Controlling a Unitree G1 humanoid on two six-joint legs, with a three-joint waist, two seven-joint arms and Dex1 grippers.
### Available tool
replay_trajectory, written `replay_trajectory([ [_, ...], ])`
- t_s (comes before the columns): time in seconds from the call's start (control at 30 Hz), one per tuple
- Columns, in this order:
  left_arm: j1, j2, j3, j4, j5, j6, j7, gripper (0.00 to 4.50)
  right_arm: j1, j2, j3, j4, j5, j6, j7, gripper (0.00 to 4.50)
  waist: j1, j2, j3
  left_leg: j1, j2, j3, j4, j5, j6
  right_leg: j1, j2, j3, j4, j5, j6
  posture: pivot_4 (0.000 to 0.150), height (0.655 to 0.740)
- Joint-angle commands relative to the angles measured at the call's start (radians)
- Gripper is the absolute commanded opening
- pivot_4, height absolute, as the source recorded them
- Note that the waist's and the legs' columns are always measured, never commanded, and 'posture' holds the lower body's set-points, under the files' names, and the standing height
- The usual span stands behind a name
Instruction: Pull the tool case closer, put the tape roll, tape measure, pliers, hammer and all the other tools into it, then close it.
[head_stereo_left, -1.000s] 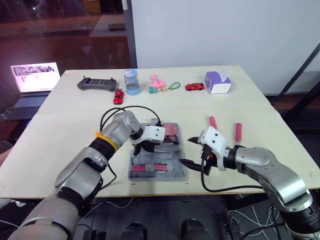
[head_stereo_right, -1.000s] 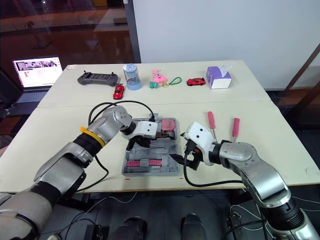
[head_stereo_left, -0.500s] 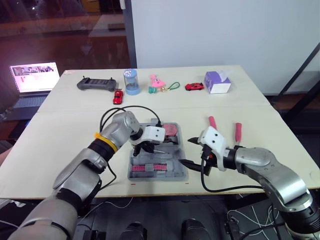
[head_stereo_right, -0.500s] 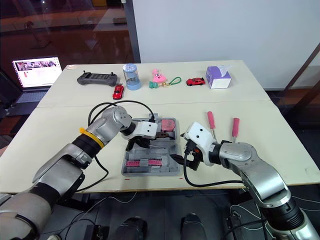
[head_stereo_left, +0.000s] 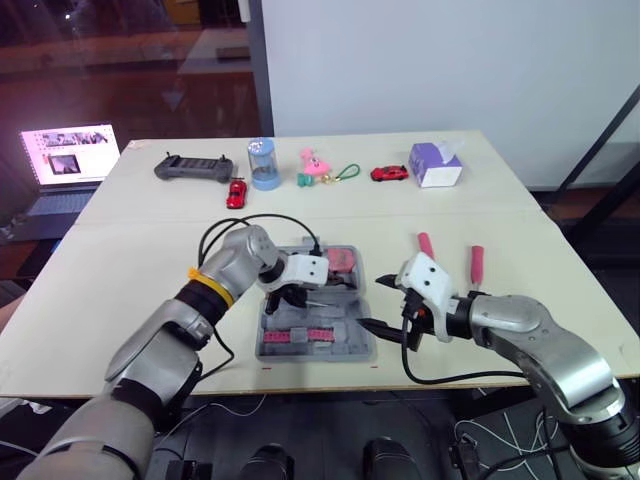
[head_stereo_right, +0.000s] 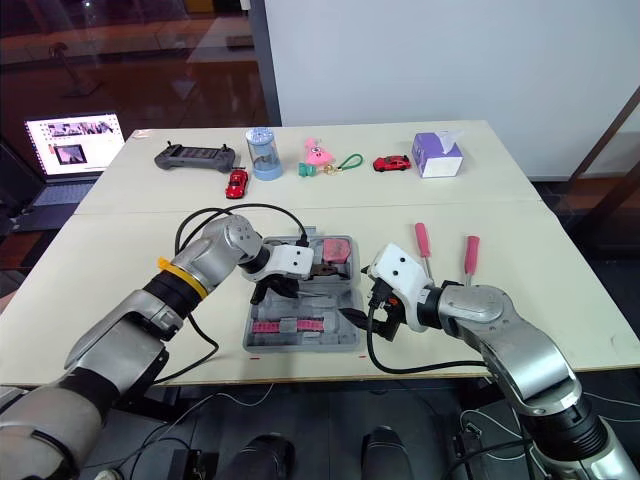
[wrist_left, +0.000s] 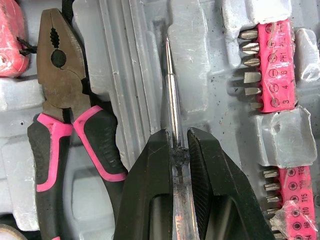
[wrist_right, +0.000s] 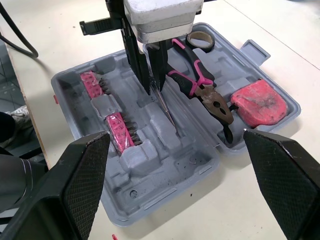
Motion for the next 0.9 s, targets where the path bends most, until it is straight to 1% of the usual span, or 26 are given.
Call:
replay_trajectory([
  [0.03, -0.012, -0.005, 0.020, -0.020, -0.007, -0.007, 0.004, 0.01, 0.001, 0.010, 0.001, -0.043, 0.007, -0.007, -0.004, 4.50, 0.000, 0.000, 0.000, 0.000, 0.000, 0.000, 0.000, 0.000, 0.000, 0.000, 0.000, 0.000, 0.000, 0.000, 0.000, 0.150, 0.7400],
  [0.6, -0.014, -0.002, 0.021, -0.037, -0.006, 0.010, -0.002, 0.01, 0.002, 0.011, 0.003, -0.044, 0.009, -0.007, -0.006, 4.50, -0.001, 0.000, 0.000, 0.000, 0.000, 0.000, 0.000, 0.000, 0.000, 0.000, 0.000, 0.000, 0.000, 0.000, 0.000, 0.150, 0.7400],
  [0.9, -0.028, 0.040, 0.012, -0.059, 0.010, 0.028, -0.042, 0.01, 0.008, 0.016, 0.000, -0.049, 0.014, -0.005, -0.008, 4.50, -0.003, 0.000, 0.000, 0.000, 0.000, 0.000, 0.000, 0.000, 0.000, 0.000, 0.000, 0.000, 0.000, 0.000, 0.000, 0.150, 0.7400],
])
